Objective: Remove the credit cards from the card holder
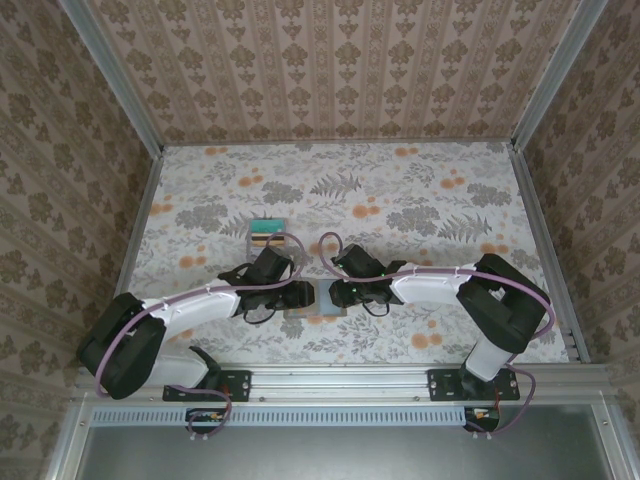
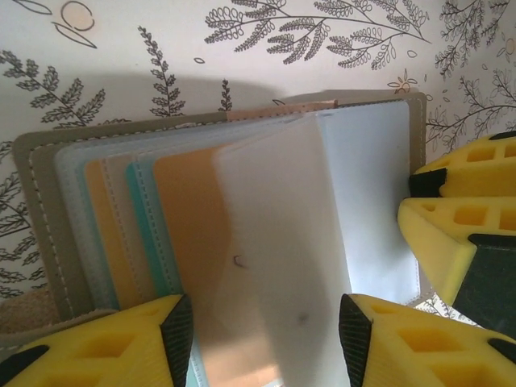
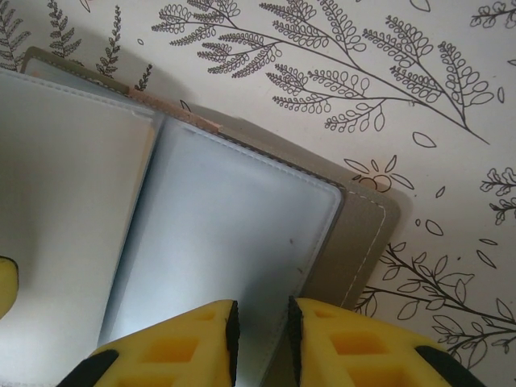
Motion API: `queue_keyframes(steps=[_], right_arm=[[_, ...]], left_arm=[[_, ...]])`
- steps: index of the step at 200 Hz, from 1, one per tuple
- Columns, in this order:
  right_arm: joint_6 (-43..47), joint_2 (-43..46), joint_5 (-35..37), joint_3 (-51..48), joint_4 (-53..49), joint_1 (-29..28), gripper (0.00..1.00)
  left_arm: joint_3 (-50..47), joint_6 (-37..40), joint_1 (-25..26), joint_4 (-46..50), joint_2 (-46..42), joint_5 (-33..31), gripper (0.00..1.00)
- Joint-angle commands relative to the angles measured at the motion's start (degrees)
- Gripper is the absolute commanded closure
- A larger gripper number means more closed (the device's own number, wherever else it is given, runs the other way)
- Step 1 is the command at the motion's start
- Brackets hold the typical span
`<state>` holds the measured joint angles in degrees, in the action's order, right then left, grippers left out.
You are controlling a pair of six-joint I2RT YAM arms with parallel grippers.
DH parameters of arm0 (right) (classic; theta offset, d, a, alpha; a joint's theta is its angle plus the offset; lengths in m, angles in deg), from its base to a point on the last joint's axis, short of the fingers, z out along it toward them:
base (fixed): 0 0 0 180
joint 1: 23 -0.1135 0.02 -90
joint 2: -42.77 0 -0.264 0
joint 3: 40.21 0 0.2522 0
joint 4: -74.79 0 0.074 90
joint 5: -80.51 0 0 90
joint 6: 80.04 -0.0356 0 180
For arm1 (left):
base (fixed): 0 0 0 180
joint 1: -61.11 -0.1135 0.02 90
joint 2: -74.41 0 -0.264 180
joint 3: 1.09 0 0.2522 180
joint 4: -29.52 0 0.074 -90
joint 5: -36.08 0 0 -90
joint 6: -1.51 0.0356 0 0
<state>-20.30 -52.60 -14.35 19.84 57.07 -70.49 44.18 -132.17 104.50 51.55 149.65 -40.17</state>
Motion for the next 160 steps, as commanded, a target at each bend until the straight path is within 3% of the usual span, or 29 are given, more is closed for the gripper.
queue_keyframes(steps=[1,26,45,160], right_arm=[[-0.68,-1.76,-0.1,0.04,0.36,-0.44,0.73],[-0.8,-1.97,-0.06,0.05,0.45,-0.48,0.73],[-0.93,-2.04,-0.16,0.03,0.45,-0.43,0.73],[-2.87,1.28,3.75,-2.67,2.52,-0.33,0.72]], left_arm=[[-0.66,0.67,-0.07,-0.89,-1.83,1.09,0.43],[-0.48,0.9,0.11,-0.58,-2.53,1.18,0.17],[-0.05,1.04,0.52,-0.3,-2.78,1.06,0.1],[3.68,1.97,4.94,-2.09,-1.99,0.81,0.15]])
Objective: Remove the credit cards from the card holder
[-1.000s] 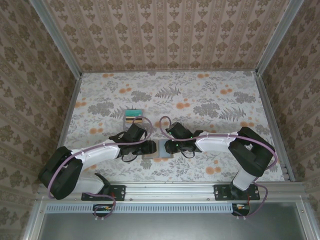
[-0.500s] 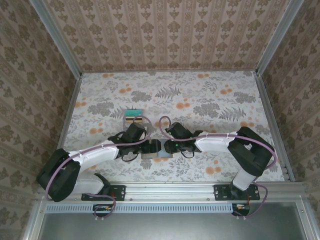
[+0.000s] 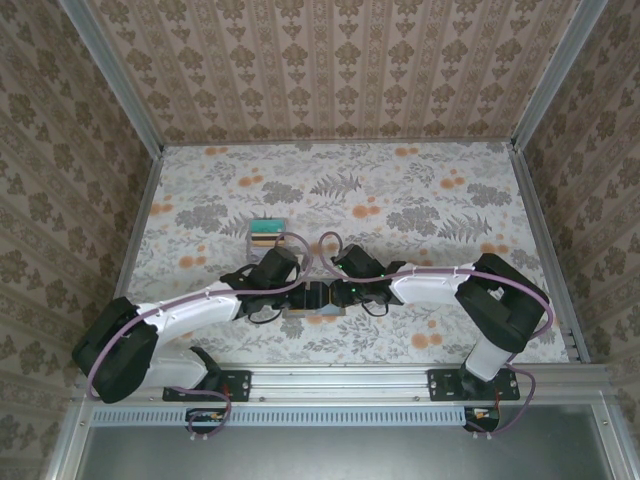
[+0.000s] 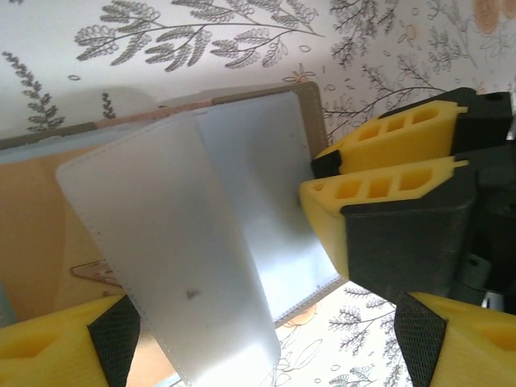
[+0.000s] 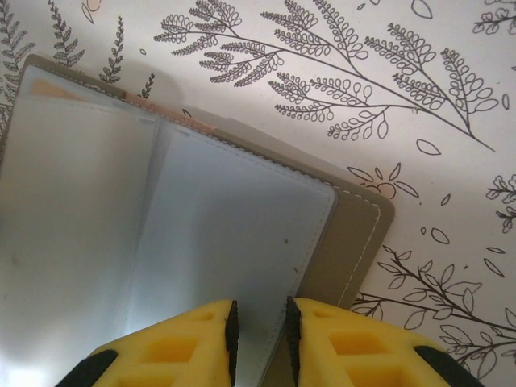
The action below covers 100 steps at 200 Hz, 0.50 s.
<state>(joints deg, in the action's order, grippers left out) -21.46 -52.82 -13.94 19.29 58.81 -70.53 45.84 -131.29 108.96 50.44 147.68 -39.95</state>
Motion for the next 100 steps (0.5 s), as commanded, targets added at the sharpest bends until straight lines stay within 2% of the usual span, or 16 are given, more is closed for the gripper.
queue_keyframes(steps=[1,55,100], right_arm=[[-1.67,1.61,3.37,-2.18,0.79,-0.28,0.72],[-3.89,9.68,8.07,-6.69,1.69,1.36,0.71],[-4.38,13.17,7.76,-8.79,2.17,2.44,0.69]], left_arm=[[2.05,1.08,0.48,-0.99,0.04,0.6,0.15],[4.86,0.23,2.44,-4.06,4.8,1.32,0.16],[8.45,0.14,4.18,-5.24,8.89,1.83,0.18]])
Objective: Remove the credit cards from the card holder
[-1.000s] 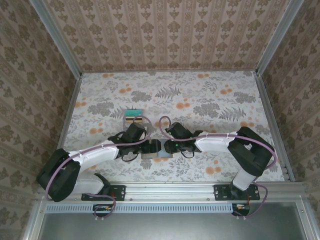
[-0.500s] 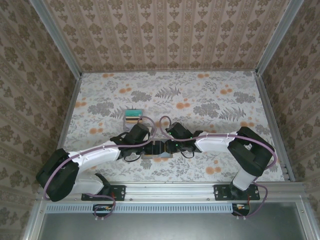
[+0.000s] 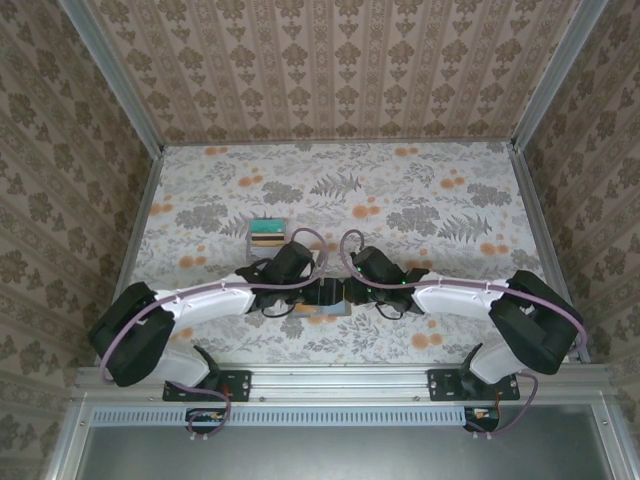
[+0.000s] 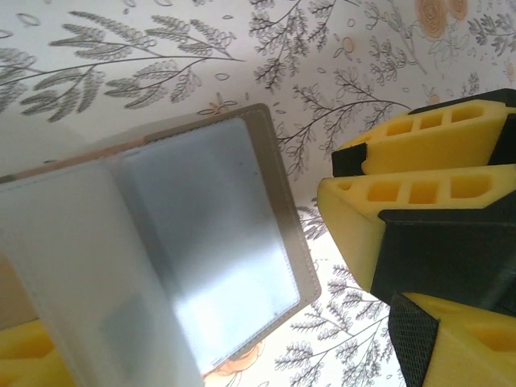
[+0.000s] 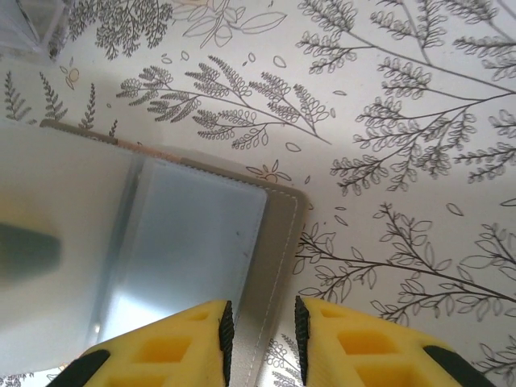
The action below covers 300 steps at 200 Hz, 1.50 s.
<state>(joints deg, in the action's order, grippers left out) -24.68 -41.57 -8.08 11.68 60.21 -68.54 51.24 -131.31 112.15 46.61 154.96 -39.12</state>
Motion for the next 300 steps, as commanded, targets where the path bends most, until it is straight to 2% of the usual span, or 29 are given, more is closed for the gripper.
queue_keyframes(steps=[1,40,68,136,173,207,300], right_arm=[[-1.2,1.95,1.92,-1.24,0.8,0.49,0.69],[-2.3,4.2,3.24,-2.93,1.48,1.36,0.68],[-2.02,4.19,1.65,-2.73,1.14,1.43,0.68],[-4.7,1.53,-6.14,0.37,4.39,0.44,0.68],[-8.14,-2.43,-10.42,3.72,7.55,-2.06,0.7],[-12.9,-7.39,-13.86,5.23,11.54,-3.65,0.74],[-18.44,-13.46,-15.87,5.19,15.76,-5.3,0.79]], left_arm=[[3.16,0.18,1.08,-1.5,1.75,1.05,0.18],[6.15,0.29,2.92,-1.67,5.52,1.41,0.2],[5.72,0.33,1.92,0.59,3.76,-0.77,0.24],[-4.38,1.71,-10.88,6.48,-8.94,-0.06,0.47],[-8.27,2.54,-15.56,5.86,-10.9,2.57,0.62],[-9.63,2.31,-15.8,3.28,-9.05,4.36,0.72],[-12.42,0.02,-12.85,0.78,-7.49,3.18,0.72]])
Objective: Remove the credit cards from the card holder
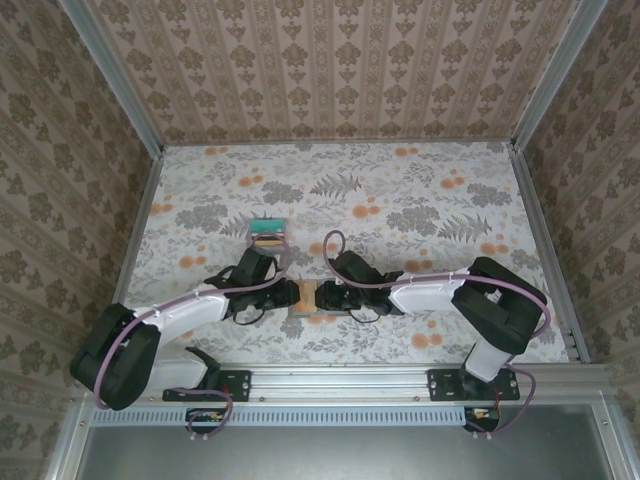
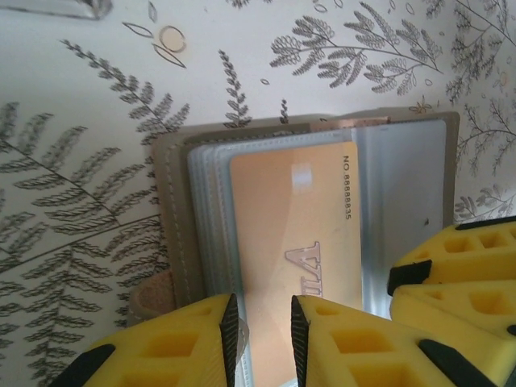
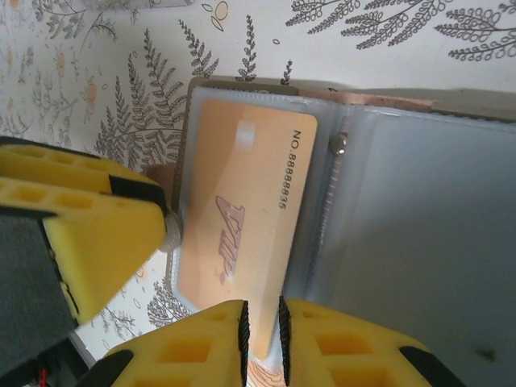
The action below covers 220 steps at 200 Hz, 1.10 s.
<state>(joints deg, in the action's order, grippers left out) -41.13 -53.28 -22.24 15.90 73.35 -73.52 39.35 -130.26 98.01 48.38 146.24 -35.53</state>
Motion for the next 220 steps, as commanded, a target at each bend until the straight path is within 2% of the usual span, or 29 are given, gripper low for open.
queue_keyframes(steps=[1,127,220], right_arm=[[-1.99,-1.8,-1.73,1.02,2.63,-0.3,0.79],[1.35,1.16,2.51,1.64,-4.27,0.41,0.78],[1.21,-3.91,-2.23,3.75,-1.2,0.73,0.8]], left_arm=[[-0.51,-1.07,1.31,-0.98,1.26,-0.43,0.73],[0.4,-0.79,1.94,2.57,2.26,-3.63,0.76],[0.74,-0.84,2.15,2.38,2.56,-3.36,0.76]])
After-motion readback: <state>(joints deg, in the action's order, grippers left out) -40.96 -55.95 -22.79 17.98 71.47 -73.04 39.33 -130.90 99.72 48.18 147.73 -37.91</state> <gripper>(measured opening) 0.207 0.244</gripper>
